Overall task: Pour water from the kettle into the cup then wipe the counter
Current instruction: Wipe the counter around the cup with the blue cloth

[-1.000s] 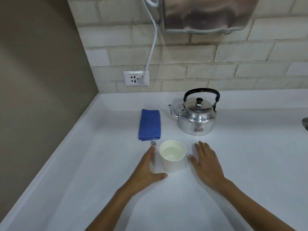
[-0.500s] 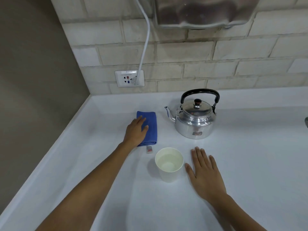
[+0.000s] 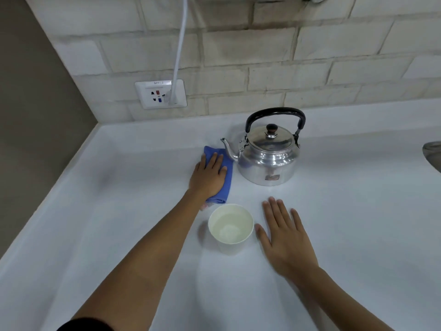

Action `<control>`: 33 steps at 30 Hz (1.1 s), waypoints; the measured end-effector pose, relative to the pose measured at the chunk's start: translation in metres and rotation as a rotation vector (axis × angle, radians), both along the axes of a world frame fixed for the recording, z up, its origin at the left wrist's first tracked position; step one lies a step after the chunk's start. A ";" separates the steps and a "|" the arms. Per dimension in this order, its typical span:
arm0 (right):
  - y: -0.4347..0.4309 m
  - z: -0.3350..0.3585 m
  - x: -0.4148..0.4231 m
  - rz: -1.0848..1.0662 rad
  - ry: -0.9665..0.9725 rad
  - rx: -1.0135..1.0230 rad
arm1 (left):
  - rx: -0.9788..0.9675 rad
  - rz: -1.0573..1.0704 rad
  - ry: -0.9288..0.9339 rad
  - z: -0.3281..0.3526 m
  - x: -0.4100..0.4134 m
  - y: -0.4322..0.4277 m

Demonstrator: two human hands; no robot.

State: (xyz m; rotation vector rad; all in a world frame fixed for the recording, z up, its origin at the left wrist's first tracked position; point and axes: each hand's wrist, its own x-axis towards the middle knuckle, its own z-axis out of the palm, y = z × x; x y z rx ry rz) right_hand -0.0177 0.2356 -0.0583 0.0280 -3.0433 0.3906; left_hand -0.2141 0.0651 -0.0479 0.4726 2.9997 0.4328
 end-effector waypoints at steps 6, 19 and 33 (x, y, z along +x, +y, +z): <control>0.000 -0.001 0.001 0.000 -0.015 -0.003 | -0.088 -0.186 0.108 -0.004 0.055 -0.024; -0.001 0.001 0.001 -0.007 -0.024 -0.001 | -0.156 -0.095 0.093 0.007 0.067 -0.047; -0.001 -0.002 0.002 -0.011 -0.035 0.038 | -0.066 -0.125 0.106 -0.004 0.179 -0.120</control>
